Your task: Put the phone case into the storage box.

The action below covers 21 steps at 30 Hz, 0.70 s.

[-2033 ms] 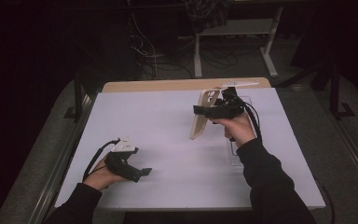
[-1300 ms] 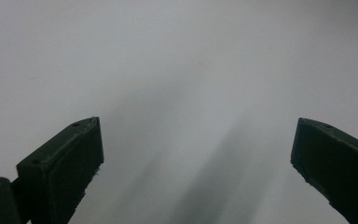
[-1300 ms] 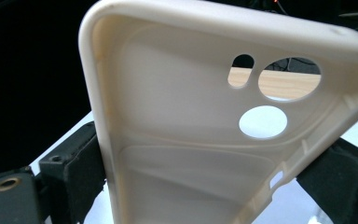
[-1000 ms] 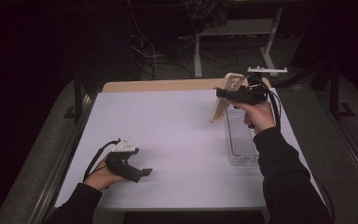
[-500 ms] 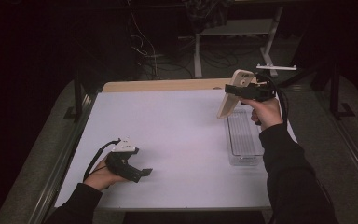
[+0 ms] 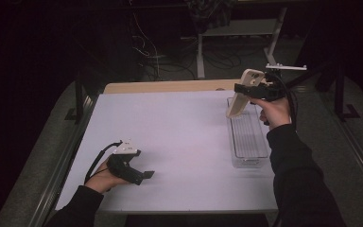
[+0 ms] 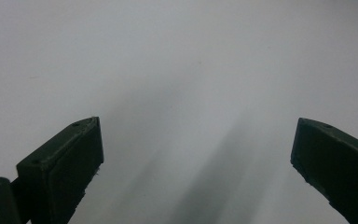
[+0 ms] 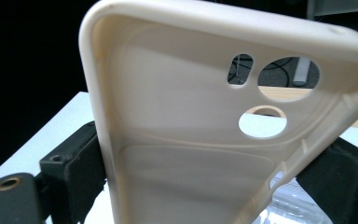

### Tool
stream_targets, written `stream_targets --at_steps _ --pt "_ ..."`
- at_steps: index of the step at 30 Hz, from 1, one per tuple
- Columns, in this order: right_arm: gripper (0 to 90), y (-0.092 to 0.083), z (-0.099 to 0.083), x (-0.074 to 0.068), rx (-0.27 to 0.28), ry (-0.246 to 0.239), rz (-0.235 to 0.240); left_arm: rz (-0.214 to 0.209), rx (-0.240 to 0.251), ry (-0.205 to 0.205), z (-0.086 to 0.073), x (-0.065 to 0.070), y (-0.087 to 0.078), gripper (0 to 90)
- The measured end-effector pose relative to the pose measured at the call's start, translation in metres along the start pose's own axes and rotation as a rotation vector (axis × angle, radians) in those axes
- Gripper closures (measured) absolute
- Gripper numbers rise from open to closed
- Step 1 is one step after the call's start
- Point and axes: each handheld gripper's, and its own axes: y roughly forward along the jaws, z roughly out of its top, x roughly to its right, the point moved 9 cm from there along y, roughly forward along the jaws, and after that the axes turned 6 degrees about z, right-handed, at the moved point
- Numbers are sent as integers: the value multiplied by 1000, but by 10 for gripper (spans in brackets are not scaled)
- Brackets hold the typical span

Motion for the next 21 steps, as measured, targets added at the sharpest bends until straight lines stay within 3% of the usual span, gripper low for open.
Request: stream_targets --at_steps 16,21 --pt "83 3 -6 29 -23 -4 -152 -1 -13 21 -1 0 -1 19" --pt "82 9 -12 35 -46 -7 -188 -3 -3 5 0 2 1 19"
